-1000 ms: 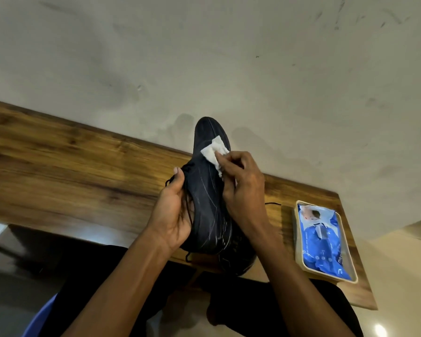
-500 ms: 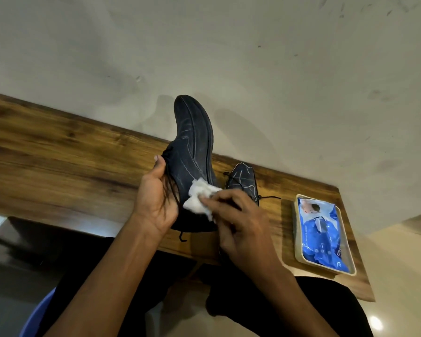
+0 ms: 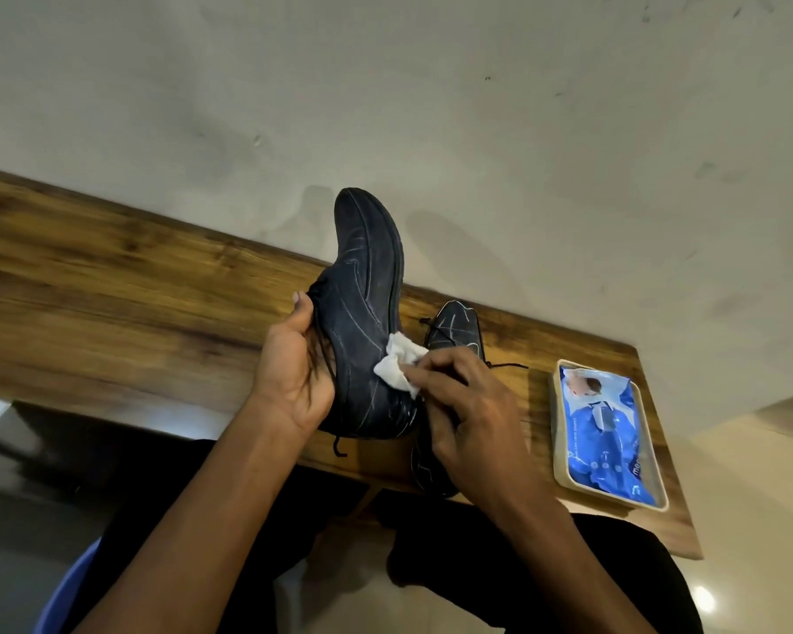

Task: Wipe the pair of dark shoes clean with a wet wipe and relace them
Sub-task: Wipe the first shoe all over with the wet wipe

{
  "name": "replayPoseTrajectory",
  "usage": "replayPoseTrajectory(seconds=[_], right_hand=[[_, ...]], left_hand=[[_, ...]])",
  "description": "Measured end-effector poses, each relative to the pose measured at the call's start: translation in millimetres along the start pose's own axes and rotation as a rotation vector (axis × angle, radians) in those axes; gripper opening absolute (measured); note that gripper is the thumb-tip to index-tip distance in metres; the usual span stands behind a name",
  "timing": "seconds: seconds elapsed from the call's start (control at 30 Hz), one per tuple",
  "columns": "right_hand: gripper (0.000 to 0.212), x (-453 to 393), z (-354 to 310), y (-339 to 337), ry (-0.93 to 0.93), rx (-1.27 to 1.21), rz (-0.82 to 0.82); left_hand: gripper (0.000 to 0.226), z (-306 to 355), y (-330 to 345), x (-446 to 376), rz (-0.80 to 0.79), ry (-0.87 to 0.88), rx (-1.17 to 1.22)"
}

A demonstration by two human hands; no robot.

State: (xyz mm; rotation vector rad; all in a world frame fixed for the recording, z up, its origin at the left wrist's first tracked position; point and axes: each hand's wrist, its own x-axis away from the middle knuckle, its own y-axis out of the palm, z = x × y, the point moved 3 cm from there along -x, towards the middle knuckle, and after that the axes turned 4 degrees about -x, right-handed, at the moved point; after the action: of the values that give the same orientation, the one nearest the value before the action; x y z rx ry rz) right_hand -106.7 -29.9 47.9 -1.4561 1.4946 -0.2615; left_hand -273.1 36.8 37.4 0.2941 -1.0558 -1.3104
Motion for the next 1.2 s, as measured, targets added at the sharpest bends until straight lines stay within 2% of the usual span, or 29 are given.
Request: replayPoseTrajectory(seconds=[0.2,0.3,0.47,0.63,0.7,0.77,0.9,1.0,1.1,1.2], right_hand=[[0.030,10.5,-6.2,-1.3,-0.015,-0.043,-0.039],[0.032,8.0,-3.7,2.1,0.060,-0.184,-0.003],[0.036,8.9,-2.0,12.5,0.323,-0.461,-0.015],[0.037,13.3,-3.9,31.9,0.631,-0.906,-0.124],[0.037,11.4,-8.7,34.1,0.743,-1.055,-0.080],[0.037,9.6,-8.7,34.3,0.789,-1.139,-0.039],[0.036,4.3,-7.3,31.2,0.787,-1.074,-0.021],[0.037,1.6,-7.0,33.0,0.725,-1.033,-0.019],[0.040,-2.2,-6.4,32.4,0.622,-0.833,-0.077],[0.039,-4.5,-10.2,28.2,0.401,-0.293,-0.097]], left_hand=[[0.039,8.6,-5.8,-7.7,0.061,0.044,0.051],[0.035,9.8,-8.2,-9.9,0.122,0.027,0.071],[0.035,3.7,-11.6,-11.5,0.195,-0.033,0.115],[0.038,-0.2,-8.1,-12.1,0.226,-0.026,0.170],[0.039,-0.1,0.5,-4.9,0.160,-0.020,0.085],[0.034,0.3,6.5,-0.2,0.069,-0.014,-0.143],[0.029,-4.6,1.4,2.7,0.002,0.098,-0.677],[0.041,-2.5,-3.4,9.1,-0.063,0.288,-1.158],[0.064,3.1,-5.3,13.5,-0.032,0.378,-1.191],[0.072,3.9,-5.5,15.3,0.011,0.417,-1.105]])
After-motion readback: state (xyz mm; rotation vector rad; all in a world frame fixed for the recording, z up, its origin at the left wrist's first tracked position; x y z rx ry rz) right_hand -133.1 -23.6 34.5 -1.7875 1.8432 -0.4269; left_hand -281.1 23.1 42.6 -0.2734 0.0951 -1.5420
